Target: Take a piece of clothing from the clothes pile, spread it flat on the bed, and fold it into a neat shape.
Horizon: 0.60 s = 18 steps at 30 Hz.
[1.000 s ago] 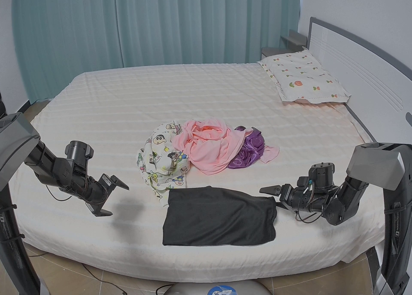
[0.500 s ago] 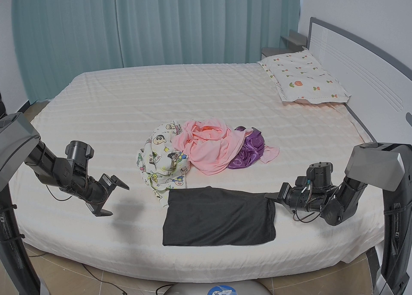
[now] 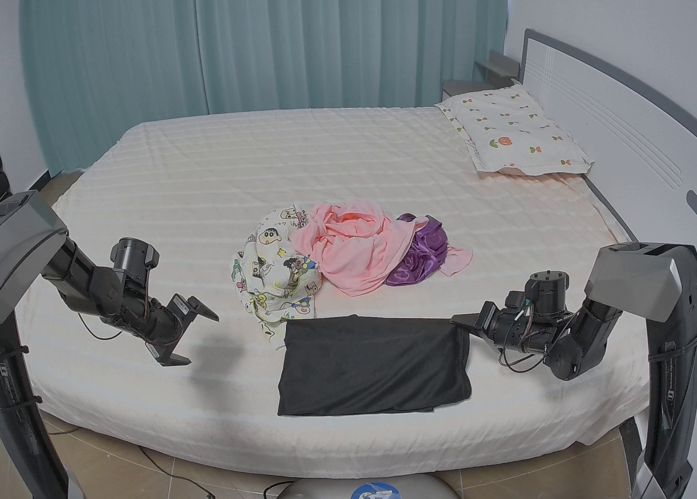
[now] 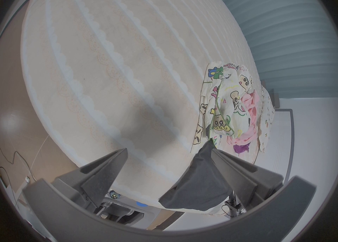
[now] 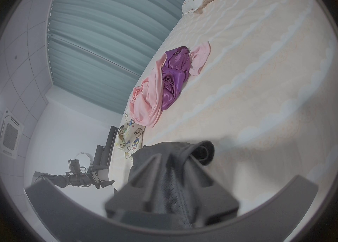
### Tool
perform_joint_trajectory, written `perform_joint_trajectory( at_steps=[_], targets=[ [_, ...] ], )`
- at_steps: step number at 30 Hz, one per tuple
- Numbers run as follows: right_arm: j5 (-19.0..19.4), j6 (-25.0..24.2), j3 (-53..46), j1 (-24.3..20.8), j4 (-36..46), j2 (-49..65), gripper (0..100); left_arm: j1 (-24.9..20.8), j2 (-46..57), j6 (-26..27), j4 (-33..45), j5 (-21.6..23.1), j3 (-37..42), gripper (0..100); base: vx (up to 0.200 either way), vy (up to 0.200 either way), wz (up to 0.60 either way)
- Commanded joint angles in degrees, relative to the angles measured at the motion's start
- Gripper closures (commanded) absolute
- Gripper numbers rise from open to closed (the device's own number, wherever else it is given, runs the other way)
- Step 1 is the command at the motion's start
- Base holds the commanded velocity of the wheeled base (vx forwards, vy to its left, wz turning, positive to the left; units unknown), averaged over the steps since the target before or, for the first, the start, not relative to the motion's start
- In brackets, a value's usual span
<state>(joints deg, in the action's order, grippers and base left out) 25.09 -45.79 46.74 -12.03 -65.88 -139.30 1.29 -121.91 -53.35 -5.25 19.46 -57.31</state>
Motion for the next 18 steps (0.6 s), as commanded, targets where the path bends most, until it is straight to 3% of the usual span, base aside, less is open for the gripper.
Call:
perform_joint_trajectory(
  at_steps=[1, 8, 12, 18],
  targets=[
    [0.05, 1.67, -0.51, 1.13, -0.04, -0.44, 0, 0.03, -0.09, 0.0, -0.02, -0.03, 0.09, 0, 0.0, 0.0, 0.0],
    [0.93, 14.15, -8.95, 4.03, -0.22, 1.67, 0, 0.11, -0.09, 0.0, -0.02, -0.03, 0.09, 0, 0.0, 0.0, 0.0],
    [4.18, 20.83, -14.92, 3.24, -3.38, 2.02, 0, 0.03, -0.09, 0.0, -0.02, 0.06, 0.09, 0, 0.0, 0.0, 0.0],
    [4.53, 21.88, -17.47, 0.17, -5.93, 0.7, 0, 0.03, -0.09, 0.08, 0.07, 0.14, 0.09, 0, 0.0, 0.0, 0.0]
  ],
)
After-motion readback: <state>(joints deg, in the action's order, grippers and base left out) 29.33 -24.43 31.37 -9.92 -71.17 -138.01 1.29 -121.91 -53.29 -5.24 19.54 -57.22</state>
